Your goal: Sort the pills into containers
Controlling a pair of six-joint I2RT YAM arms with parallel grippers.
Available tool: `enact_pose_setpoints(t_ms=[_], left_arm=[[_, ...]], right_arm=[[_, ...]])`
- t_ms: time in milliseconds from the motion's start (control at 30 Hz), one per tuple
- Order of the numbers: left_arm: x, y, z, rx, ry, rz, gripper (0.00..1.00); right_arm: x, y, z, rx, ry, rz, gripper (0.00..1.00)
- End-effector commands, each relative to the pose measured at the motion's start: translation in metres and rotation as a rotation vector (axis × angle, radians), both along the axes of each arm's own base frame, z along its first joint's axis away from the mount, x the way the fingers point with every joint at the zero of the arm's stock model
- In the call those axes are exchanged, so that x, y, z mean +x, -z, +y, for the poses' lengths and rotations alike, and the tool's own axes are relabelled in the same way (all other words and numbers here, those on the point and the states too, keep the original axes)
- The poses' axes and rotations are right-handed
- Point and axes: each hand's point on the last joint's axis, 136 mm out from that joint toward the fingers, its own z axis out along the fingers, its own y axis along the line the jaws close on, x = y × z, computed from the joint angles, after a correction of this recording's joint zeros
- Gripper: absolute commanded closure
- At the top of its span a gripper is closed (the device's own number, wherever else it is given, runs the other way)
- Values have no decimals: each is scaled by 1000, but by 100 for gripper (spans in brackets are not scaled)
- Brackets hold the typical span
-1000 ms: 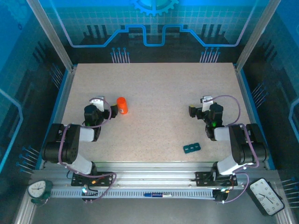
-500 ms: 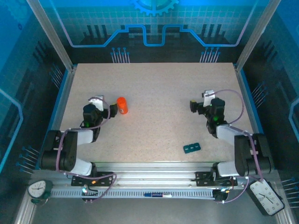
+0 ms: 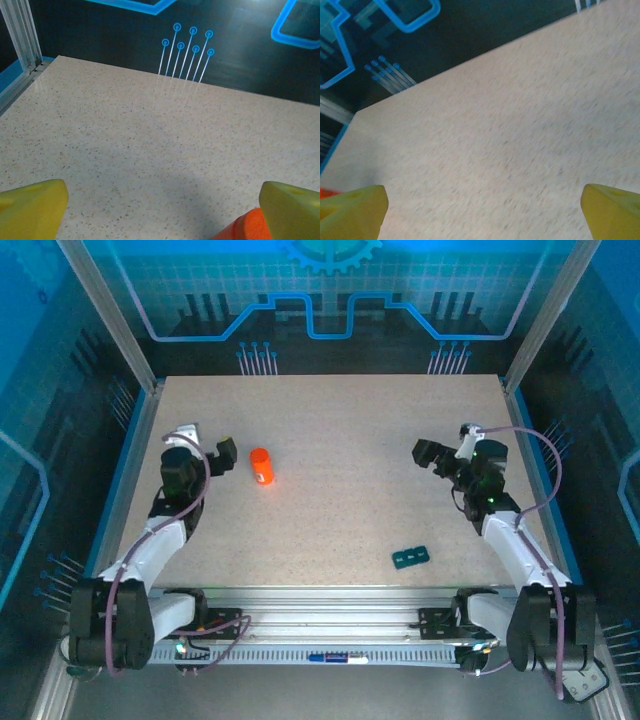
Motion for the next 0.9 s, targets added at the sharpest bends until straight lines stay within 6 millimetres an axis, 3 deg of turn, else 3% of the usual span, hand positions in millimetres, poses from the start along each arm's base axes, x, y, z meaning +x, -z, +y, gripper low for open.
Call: enact_pose_setpoints(t_ms=[0,200,500,700,867], left_arm=[[-10,-6,5,-110,-58,81,1],[-20,-26,-22,-251,24,146,1],[-32,-52,-74,-303,161,132,1],[-29,-57,-111,-260,245,162,1],[-24,-54,-129,-222,285,179,1]], right_arm=[[-30,7,27,133,-89,129,0],[-75,33,43,92,-129,304,0],[-139,71,57,-66,-165,532,2],[-174,84,60,-120,-194,638,4],[-201,93,67,-125,-223,696,5]])
